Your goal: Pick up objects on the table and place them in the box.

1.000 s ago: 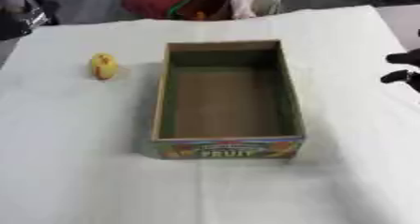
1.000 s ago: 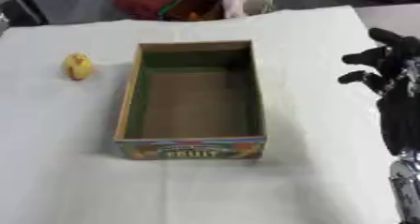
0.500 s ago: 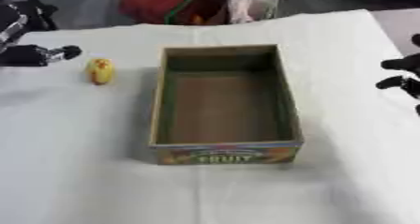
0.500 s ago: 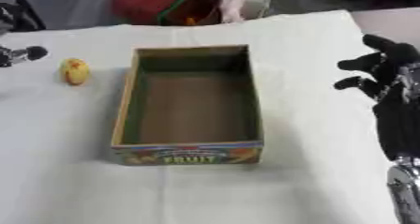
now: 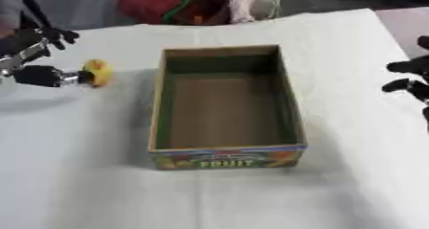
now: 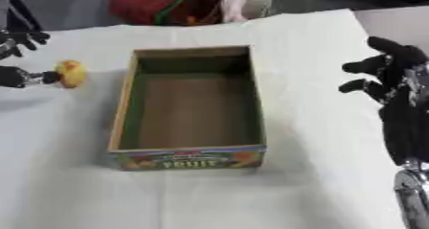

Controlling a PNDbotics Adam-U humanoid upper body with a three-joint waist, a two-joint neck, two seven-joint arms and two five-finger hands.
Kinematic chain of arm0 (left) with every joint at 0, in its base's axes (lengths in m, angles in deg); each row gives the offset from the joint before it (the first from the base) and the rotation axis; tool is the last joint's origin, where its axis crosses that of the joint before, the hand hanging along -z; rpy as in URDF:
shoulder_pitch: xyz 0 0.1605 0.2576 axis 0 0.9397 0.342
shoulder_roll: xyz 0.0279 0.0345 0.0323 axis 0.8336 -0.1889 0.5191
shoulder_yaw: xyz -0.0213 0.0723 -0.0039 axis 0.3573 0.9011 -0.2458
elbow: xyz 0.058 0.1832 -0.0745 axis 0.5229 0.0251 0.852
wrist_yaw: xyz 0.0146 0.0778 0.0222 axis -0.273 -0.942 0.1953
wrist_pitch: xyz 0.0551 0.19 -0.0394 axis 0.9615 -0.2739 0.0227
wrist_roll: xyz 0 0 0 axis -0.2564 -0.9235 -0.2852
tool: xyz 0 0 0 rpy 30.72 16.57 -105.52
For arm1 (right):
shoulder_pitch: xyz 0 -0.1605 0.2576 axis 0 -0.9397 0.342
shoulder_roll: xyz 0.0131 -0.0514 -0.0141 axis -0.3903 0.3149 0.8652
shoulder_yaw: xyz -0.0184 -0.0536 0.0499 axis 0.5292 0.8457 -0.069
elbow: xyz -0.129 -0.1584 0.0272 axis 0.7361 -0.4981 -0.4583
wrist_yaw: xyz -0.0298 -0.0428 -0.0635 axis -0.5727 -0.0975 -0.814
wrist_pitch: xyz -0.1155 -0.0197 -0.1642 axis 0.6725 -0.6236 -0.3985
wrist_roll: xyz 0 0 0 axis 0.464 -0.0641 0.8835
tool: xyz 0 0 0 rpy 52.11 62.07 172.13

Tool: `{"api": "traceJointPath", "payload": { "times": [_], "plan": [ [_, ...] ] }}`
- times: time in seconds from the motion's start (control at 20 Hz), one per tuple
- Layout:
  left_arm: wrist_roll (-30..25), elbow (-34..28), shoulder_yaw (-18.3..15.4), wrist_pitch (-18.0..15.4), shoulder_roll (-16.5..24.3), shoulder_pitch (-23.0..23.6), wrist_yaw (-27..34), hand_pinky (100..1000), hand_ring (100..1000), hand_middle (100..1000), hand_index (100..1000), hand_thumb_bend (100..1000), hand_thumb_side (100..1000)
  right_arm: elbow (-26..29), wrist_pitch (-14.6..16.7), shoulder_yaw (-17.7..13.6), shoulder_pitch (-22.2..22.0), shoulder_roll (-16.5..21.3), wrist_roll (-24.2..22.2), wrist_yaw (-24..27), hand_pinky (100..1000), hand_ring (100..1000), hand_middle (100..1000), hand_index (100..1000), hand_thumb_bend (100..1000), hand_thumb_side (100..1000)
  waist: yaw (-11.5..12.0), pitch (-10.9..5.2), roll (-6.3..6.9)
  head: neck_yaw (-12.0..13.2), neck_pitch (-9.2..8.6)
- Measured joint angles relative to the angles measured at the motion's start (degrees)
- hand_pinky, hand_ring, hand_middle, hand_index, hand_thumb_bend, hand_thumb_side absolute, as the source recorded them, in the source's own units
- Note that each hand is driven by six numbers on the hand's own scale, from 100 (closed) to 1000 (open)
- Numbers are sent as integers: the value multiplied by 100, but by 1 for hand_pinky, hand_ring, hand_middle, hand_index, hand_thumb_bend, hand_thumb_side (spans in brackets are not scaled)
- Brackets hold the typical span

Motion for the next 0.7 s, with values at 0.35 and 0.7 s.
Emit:
{"api": "traceJointPath", "payload": {
  "times": [0.35, 0.7],
  "plan": [
    [113, 318, 0, 166, -215, -86, -108, 643, 757, 778, 925, 667, 862, 0, -12, 29, 47, -2, -28, 0, 539, 695, 536, 827, 100, 884, -100, 50, 33, 74, -7],
    [439, 531, -2, 456, -257, -99, -629, 641, 761, 780, 912, 652, 854, 0, -4, 30, 57, -3, -44, 0, 539, 696, 535, 828, 100, 885, -186, 125, 76, 104, -13]
  ]
}}
